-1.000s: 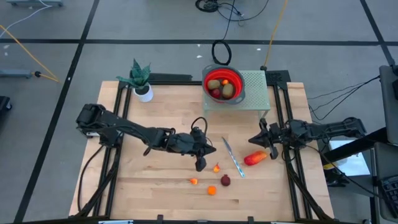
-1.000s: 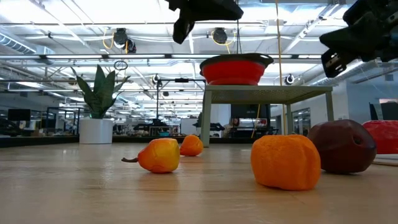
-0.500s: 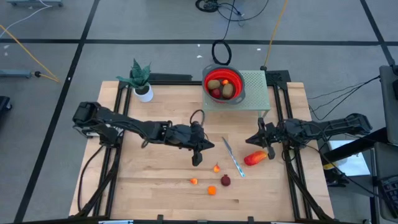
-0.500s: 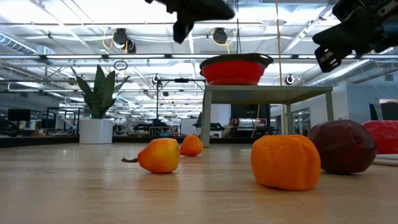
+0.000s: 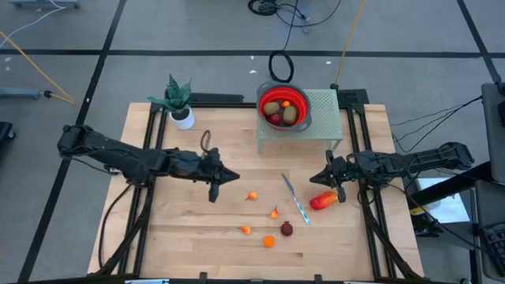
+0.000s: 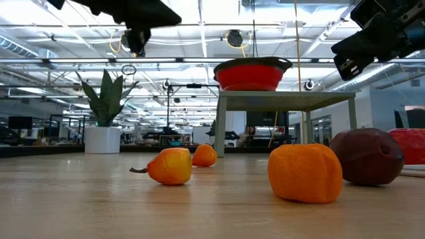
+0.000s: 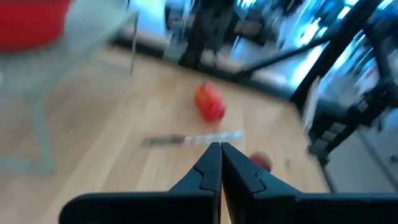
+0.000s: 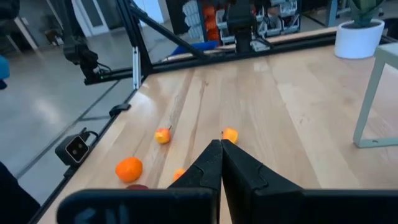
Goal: Pick & Place Fruit
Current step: Put the orange mango into the red basket on the shelf
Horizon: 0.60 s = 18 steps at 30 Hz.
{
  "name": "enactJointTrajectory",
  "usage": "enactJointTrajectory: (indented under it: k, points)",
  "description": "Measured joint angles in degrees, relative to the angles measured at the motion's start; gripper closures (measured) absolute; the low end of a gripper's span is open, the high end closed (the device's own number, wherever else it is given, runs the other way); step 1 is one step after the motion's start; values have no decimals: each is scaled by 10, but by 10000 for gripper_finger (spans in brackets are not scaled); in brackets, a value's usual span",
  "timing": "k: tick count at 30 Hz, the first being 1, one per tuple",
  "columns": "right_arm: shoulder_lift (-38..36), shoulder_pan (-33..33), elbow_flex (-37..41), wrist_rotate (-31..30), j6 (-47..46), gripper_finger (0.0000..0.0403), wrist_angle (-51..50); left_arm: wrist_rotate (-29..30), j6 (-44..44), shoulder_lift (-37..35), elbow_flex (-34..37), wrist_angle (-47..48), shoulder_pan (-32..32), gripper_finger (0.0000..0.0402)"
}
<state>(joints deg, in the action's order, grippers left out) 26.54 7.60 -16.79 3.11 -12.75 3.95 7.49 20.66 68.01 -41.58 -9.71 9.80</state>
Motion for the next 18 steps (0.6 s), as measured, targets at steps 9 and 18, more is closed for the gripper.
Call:
enactJointTrajectory:
  k: [9,18]
  points:
    - [77,0,-124,-1,15,399,-152,0,-15,-141,104,13,-3,396]
    - [169,15,-259,0,17,399,-335,0,-12,-282,199,10,-3,398]
